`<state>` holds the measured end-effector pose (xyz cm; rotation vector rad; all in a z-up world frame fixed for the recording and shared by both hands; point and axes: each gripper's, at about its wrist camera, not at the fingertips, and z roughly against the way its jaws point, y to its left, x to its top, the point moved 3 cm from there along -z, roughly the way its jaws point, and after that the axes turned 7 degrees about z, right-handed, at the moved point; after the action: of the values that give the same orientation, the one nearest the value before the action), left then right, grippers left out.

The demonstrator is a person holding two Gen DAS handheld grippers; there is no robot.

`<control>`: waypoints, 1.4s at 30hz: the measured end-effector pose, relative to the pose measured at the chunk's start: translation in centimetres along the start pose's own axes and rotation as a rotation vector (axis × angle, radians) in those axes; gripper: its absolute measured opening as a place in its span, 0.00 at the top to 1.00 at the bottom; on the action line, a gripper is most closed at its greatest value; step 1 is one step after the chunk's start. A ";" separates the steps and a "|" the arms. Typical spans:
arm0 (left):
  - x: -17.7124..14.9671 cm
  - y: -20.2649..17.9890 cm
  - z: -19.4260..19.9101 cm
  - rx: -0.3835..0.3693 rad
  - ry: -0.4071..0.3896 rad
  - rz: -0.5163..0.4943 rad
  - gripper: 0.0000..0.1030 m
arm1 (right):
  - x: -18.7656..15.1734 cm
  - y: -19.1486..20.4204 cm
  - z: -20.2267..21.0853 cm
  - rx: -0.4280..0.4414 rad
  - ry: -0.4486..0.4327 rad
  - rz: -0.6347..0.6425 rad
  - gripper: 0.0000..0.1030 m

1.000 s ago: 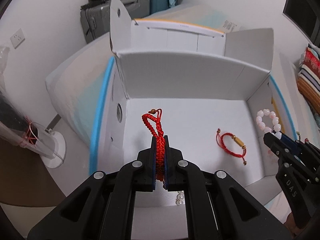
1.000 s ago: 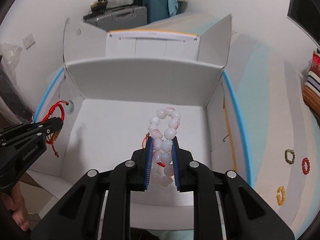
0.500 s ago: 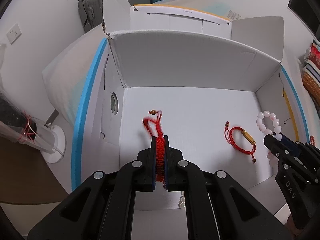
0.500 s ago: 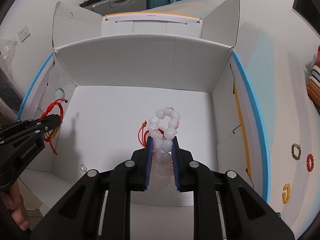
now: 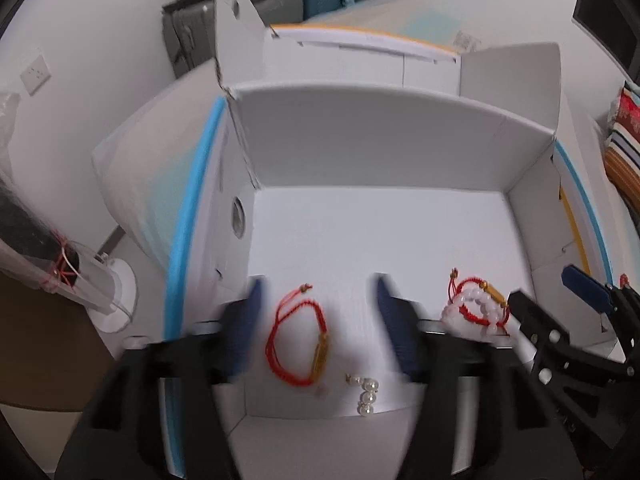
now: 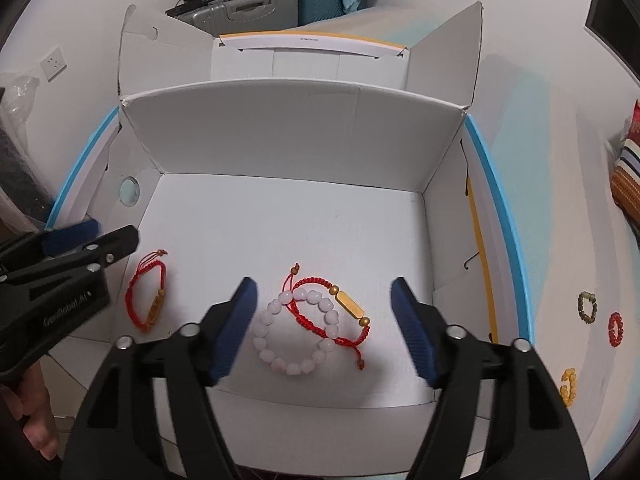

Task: Organize jewelry
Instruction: 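Open both tools to drop the red cord and pink-white bracelets in the box, then withdraw both tools from the box back over the bracelets on the bed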

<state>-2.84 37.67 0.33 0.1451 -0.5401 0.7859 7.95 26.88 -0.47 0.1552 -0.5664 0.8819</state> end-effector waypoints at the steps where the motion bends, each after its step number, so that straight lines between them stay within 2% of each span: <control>1: 0.1 0.0 0.3 0.003 -0.012 0.001 0.35 | 0.0 0.0 0.2 -0.001 -0.008 -0.002 0.25; 7: 0.4 0.3 1.5 0.013 -0.037 0.007 0.27 | -0.4 -0.1 1.7 -0.009 -0.037 0.010 0.11; 9: 0.3 0.3 2.1 0.012 -0.053 0.007 0.18 | -0.5 -0.1 2.2 -0.006 -0.047 0.009 0.08; 12: 0.4 0.3 2.9 0.021 -0.078 0.010 0.10 | -0.7 0.0 3.1 -0.013 -0.063 0.015 0.07; 15: 0.5 0.2 3.7 0.021 -0.100 0.006 0.07 | -0.9 0.0 3.9 -0.012 -0.076 0.017 0.07; 27: 0.2 -1.4 6.1 -0.012 -0.123 0.004 0.06 | -2.3 -2.1 7.8 -0.038 -0.126 0.003 0.07; 38: -0.4 -7.1 8.0 -0.064 -0.143 -0.056 0.06 | -4.8 -8.9 11.3 -0.115 -0.147 -0.083 0.07; 42: -1.1 -10.2 8.5 -0.088 -0.146 -0.097 0.06 | -6.1 -12.0 12.3 -0.147 -0.146 -0.121 0.07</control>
<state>0.31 27.07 7.80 0.1472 -0.6995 0.6590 9.12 10.64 7.90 0.1191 -0.7481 0.7121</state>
